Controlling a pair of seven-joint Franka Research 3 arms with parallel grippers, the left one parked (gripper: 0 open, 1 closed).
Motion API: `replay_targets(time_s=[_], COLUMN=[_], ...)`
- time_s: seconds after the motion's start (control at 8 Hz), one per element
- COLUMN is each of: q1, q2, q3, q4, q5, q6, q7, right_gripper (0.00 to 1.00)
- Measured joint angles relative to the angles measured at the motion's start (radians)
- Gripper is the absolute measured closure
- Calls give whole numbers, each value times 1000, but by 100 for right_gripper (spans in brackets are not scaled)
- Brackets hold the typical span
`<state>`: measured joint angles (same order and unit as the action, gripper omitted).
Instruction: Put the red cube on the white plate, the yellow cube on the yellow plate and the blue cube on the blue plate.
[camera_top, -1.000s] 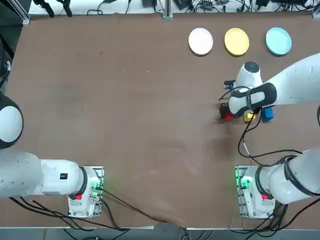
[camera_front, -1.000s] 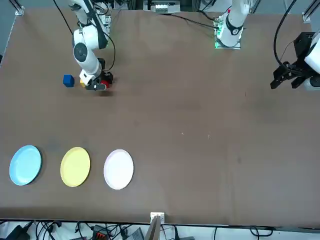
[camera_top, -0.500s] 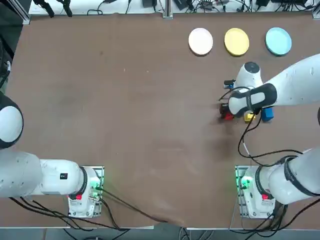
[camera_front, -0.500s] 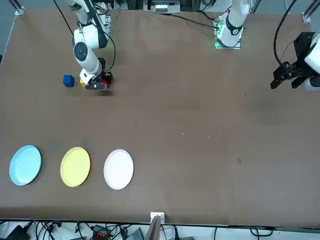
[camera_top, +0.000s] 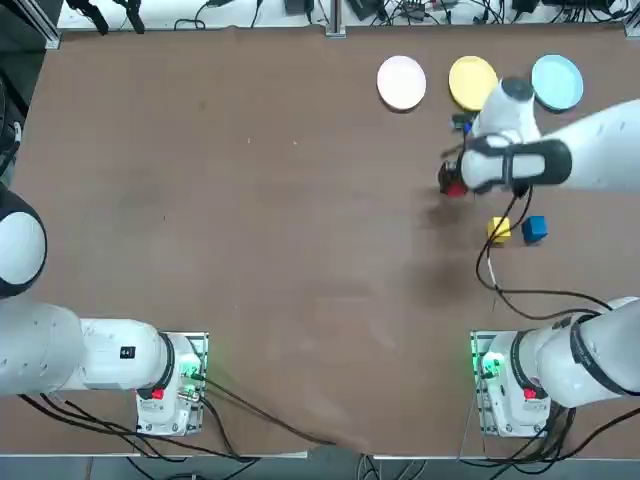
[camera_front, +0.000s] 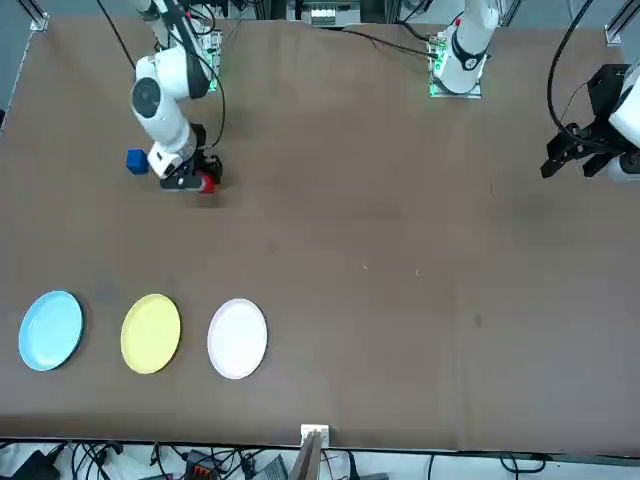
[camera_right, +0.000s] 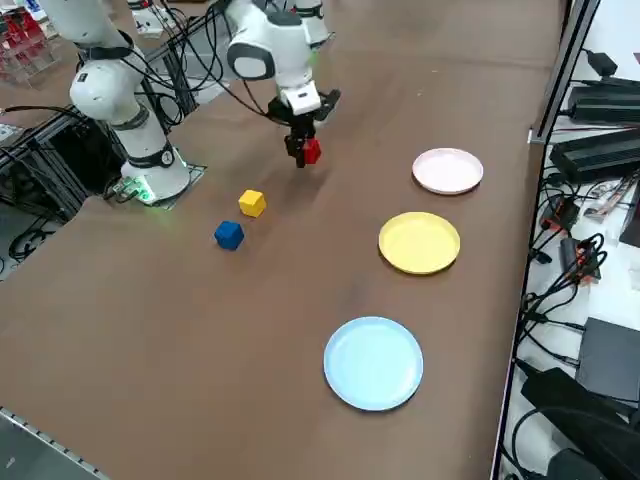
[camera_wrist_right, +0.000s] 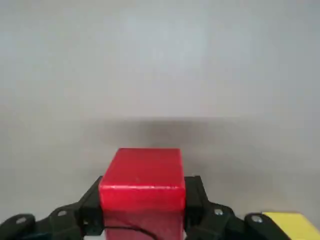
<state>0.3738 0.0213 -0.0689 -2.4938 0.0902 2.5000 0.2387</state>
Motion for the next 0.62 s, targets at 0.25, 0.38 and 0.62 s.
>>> replay_targets(time_s=[0.25, 0.38, 0.62], q1=[-10, -9, -1], q2=[94, 191, 428], q3=[-2, 0, 6], q4=[274, 445, 785], q5=[0, -1, -1], q6=[-193, -290, -413], q7=[-1, -1, -1], right_gripper=[29, 29, 29])
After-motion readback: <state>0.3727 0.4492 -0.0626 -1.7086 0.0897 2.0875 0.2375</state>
